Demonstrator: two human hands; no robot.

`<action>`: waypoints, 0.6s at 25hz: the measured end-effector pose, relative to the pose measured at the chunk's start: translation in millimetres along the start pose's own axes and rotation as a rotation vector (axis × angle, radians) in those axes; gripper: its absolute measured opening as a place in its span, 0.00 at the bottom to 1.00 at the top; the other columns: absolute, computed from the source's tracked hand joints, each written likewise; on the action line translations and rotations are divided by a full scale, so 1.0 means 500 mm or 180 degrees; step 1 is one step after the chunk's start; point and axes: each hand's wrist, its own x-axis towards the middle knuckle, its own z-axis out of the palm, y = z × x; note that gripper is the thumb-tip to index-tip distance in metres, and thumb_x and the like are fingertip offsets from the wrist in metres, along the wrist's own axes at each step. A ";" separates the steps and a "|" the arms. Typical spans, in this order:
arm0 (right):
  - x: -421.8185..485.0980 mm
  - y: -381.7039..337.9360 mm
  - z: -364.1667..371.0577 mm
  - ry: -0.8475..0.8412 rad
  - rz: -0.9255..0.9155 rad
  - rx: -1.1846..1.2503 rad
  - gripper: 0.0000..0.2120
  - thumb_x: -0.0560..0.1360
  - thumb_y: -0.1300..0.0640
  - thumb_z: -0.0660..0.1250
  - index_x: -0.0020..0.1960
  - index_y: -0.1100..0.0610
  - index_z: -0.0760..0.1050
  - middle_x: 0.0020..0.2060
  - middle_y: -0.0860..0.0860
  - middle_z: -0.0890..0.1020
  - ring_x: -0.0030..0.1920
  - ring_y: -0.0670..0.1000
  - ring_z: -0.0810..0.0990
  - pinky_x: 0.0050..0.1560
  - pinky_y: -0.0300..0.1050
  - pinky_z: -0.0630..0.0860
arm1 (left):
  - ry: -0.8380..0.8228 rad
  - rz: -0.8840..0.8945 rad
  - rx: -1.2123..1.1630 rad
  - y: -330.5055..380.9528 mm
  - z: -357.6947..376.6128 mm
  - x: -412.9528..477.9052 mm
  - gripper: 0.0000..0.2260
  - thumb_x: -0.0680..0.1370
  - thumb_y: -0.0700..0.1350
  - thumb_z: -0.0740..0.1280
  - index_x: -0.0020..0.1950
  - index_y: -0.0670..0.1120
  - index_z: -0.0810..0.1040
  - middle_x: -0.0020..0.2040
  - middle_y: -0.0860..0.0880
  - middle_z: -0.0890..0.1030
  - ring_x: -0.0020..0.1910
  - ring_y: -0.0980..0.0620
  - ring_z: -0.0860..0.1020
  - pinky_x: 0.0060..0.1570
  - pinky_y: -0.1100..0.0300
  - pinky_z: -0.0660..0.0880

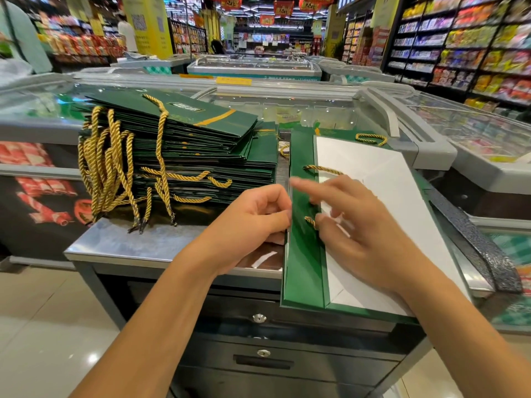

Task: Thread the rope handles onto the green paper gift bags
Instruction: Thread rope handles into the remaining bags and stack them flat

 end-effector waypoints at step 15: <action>0.003 -0.019 0.005 0.0313 -0.0118 -0.0330 0.20 0.71 0.72 0.55 0.56 0.56 0.74 0.48 0.37 0.69 0.49 0.38 0.73 0.47 0.30 0.69 | 0.0275 -0.0169 -0.0910 0.023 0.002 -0.011 0.11 0.83 0.34 0.56 0.42 0.42 0.67 0.32 0.48 0.79 0.27 0.52 0.77 0.28 0.63 0.76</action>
